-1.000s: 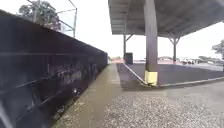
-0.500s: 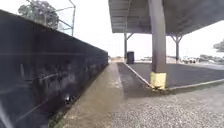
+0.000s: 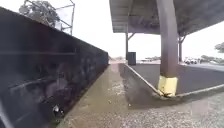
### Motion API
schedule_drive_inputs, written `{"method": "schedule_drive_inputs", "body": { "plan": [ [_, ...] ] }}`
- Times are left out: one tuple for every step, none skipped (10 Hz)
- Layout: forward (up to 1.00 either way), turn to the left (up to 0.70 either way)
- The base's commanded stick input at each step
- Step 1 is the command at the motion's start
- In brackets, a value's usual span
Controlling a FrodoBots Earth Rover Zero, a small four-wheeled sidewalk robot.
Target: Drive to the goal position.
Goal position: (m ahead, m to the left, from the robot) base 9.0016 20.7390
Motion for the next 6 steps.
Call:
{"method": "schedule_drive_inputs", "body": {
  "plan": [
    [0.70, -0.35],
    [0.70, -0.14],
    [0.70, 0.00],
    [0.70, 0.00],
    [0.70, 0.00],
    [0.70, 0.00]
  ]
}}
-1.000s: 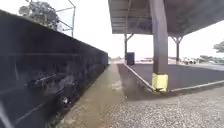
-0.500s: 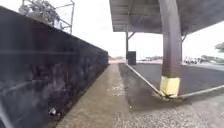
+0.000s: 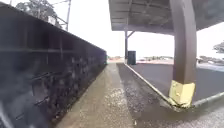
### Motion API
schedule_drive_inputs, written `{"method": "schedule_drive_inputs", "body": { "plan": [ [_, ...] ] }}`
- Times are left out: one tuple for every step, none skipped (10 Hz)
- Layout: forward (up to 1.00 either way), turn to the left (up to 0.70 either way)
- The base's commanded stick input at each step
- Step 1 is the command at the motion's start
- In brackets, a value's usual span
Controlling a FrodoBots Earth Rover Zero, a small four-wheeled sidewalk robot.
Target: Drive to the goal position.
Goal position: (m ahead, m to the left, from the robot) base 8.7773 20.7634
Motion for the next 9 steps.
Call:
{"method": "schedule_drive_inputs", "body": {
  "plan": [
    [0.70, 0.00],
    [0.70, 0.00],
    [0.70, 0.00],
    [0.70, 0.00],
    [0.70, 0.00],
    [0.70, 0.00],
    [0.70, 0.00],
    [0.70, 0.00],
    [0.70, 0.00]
  ]
}}
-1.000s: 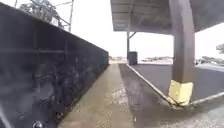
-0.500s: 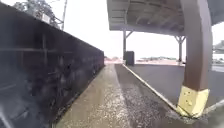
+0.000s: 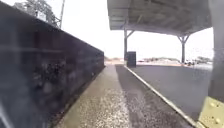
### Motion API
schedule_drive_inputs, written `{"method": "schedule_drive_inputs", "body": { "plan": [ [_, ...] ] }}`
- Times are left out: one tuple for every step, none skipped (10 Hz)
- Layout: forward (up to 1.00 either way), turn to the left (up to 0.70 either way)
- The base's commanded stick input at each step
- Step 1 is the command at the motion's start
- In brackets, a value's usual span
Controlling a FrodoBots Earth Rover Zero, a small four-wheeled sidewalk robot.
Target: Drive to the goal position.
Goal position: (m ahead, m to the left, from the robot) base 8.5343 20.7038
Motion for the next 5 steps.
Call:
{"method": "schedule_drive_inputs", "body": {
  "plan": [
    [0.70, 0.00],
    [0.70, 0.00],
    [0.70, 0.00],
    [0.70, 0.00],
    [0.70, 0.00]
  ]
}}
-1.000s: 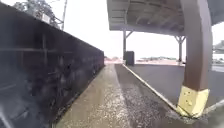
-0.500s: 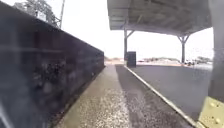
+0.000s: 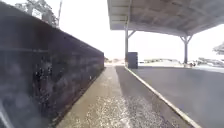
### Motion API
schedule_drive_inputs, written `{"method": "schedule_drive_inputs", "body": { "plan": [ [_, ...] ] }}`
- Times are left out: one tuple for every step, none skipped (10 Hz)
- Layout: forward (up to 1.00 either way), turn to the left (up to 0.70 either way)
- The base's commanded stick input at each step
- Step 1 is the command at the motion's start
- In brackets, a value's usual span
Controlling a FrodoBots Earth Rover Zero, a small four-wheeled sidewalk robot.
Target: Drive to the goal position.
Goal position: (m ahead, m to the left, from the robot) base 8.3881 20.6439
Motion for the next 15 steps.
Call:
{"method": "schedule_drive_inputs", "body": {
  "plan": [
    [0.70, 0.00],
    [0.70, 0.00],
    [0.70, 0.00],
    [0.70, 0.00],
    [0.70, 0.00],
    [0.70, 0.00],
    [0.70, 0.00],
    [0.70, 0.00],
    [0.70, 0.00],
    [0.70, 0.00],
    [0.70, 0.00],
    [0.70, 0.00],
    [0.70, 0.00],
    [0.70, 0.00],
    [0.70, 0.00]
  ]
}}
